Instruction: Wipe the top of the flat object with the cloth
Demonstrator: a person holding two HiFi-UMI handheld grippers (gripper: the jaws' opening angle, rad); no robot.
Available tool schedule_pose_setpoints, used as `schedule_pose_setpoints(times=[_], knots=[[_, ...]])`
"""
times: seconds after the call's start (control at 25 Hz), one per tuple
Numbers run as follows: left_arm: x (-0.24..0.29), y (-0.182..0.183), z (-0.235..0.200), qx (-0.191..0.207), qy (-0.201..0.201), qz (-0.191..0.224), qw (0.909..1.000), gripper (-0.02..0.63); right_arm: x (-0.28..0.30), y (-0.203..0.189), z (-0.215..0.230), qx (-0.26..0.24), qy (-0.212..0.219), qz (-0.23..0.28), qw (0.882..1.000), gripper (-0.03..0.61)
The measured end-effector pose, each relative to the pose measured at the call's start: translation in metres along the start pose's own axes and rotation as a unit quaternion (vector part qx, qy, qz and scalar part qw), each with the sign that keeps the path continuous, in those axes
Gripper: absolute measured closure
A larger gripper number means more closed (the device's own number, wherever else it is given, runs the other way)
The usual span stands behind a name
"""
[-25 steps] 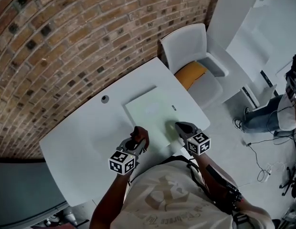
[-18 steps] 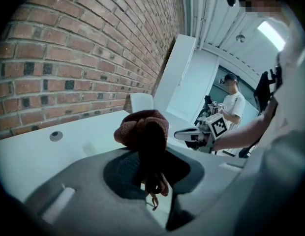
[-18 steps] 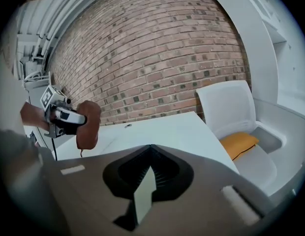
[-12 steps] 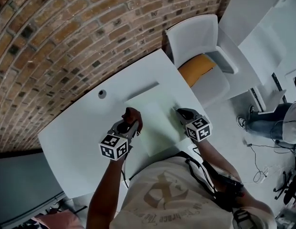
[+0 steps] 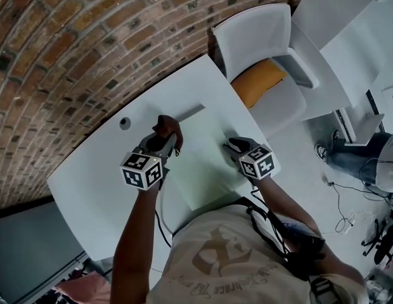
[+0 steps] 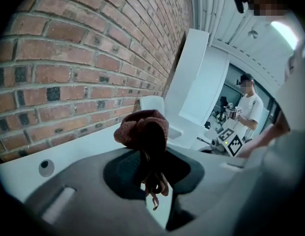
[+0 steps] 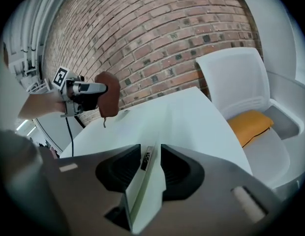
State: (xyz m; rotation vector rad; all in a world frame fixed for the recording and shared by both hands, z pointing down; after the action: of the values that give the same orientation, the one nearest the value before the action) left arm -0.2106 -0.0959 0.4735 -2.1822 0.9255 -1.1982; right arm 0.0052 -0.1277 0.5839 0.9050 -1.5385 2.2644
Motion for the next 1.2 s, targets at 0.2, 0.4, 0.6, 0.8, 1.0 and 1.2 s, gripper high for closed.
schedule_pose_setpoints(times=[0.2, 0.4, 0.6, 0.8, 1.0, 1.2], knots=[[0.038, 0.029, -0.009, 0.004, -0.002, -0.005, 1.0, 0.537, 0.002, 0.002, 0.0, 0.01, 0.033, -0.004, 0.999, 0.464], [0.082, 0.048, -0.016, 0.011, -0.016, -0.024, 0.9995, 0.537, 0.002, 0.003, 0.002, -0.002, 0.042, -0.008, 0.999, 0.476], [0.13, 0.058, -0.015, 0.03, -0.043, -0.062, 0.9967, 0.537, 0.003, 0.004, 0.001, -0.004, 0.043, -0.008, 0.999, 0.479], [0.174, 0.049, -0.018, 0.018, -0.054, -0.109, 0.9925, 0.537, 0.004, 0.003, 0.001, -0.016, 0.038, -0.014, 0.999, 0.479], [0.199, 0.024, -0.019, 0.031, -0.052, -0.191, 0.9797, 0.537, 0.004, 0.003, 0.002, -0.01, 0.035, -0.01, 0.999, 0.479], [0.197, 0.012, -0.029, 0.041, -0.032, -0.239, 0.9695, 0.538, 0.002, 0.003, 0.003, -0.01, 0.031, -0.01, 0.999, 0.479]])
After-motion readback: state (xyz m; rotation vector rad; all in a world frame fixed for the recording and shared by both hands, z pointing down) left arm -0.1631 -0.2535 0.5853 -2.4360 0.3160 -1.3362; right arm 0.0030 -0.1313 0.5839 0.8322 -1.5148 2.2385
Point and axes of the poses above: the fingertips, and each gripper's own axes: x forward along the fingers, z to its right, y out of its top, the point moved 4 cm from there along -x, backward along the fingers, and after that the axes turned 14 degrees about -x, right-handed, at the moved point
